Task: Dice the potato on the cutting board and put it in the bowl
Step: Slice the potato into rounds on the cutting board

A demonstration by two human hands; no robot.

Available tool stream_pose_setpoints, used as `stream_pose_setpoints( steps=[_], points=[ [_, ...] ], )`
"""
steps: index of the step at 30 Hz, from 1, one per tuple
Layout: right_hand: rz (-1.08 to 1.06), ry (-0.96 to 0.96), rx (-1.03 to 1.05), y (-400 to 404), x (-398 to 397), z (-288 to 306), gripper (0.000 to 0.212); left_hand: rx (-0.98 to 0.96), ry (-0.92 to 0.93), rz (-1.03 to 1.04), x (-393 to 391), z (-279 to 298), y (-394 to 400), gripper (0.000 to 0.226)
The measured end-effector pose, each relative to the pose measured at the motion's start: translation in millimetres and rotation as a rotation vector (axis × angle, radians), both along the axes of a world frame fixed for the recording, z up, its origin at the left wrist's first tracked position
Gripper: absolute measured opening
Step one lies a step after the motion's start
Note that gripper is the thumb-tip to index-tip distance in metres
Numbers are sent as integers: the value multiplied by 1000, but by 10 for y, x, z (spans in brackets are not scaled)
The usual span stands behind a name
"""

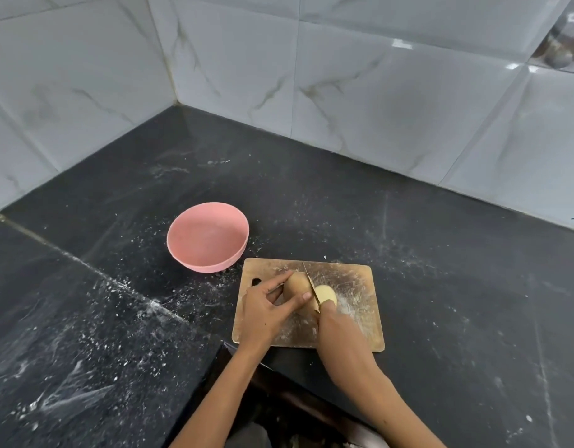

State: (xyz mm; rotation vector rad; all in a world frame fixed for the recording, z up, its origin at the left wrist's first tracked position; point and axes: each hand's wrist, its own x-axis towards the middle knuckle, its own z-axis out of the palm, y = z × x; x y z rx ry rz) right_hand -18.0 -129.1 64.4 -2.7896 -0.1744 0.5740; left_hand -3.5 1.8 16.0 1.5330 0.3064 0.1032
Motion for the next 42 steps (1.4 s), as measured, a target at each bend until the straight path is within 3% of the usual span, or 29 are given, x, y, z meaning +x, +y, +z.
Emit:
stream_pose_setpoints(
  steps=[12, 20, 25, 28, 42],
  points=[
    [50, 25, 46, 33, 214, 61, 22, 12, -2, 24, 74, 6, 8, 67],
    [19, 41, 75, -91, -18, -39, 6, 42, -13, 7, 63, -3, -24, 67],
    [31, 47, 103, -5, 274, -31, 17, 41, -41, 9, 80, 11, -37, 70],
    [29, 70, 108, -37, 227, -55, 13, 14, -26, 4, 78, -6, -27, 71],
    [38, 133, 161, -94, 39, -138, 4, -106, 9, -14, 46, -49, 26, 56]
  ],
)
